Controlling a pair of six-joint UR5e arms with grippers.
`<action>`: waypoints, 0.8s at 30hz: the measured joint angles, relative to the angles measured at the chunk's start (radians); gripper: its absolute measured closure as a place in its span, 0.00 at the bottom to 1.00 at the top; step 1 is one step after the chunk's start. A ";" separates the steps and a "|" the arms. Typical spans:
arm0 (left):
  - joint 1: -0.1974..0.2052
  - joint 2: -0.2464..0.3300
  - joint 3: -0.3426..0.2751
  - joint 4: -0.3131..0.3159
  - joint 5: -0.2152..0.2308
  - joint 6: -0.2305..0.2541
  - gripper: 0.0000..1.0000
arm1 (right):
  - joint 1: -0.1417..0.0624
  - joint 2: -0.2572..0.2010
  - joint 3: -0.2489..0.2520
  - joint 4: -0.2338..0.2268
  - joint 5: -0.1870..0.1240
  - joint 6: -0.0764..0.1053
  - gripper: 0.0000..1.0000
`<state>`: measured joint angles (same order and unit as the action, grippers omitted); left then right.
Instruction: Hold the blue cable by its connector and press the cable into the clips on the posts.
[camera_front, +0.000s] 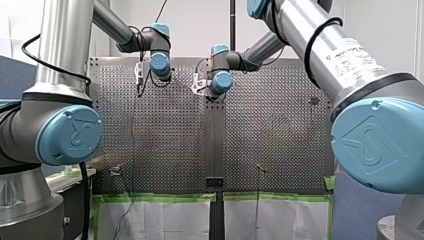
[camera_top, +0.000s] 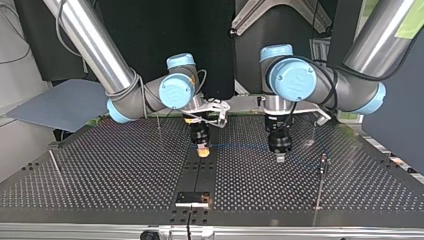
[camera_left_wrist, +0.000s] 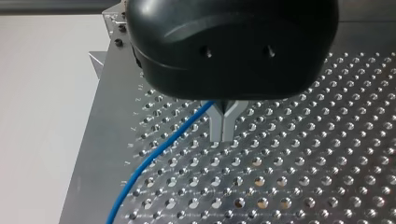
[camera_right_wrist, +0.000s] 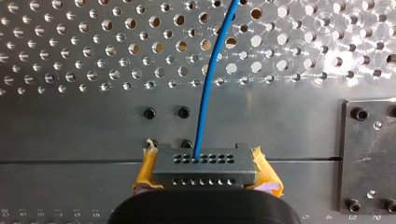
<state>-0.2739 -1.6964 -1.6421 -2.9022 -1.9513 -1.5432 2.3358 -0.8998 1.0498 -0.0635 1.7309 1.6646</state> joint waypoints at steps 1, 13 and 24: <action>-0.002 -0.002 -0.002 0.002 0.000 0.001 1.00 | 0.000 0.000 0.001 0.000 0.000 0.000 1.00; -0.049 -0.078 -0.047 0.041 -0.010 0.001 1.00 | -0.004 0.000 0.059 -0.003 0.023 -0.001 1.00; -0.076 -0.115 -0.125 0.137 -0.026 0.007 1.00 | -0.015 -0.003 0.150 -0.063 0.054 0.002 1.00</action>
<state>-0.3500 -1.8113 -1.7668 -2.7648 -1.9774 -1.5363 2.3211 -0.9031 1.2001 -0.1267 1.7853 1.6665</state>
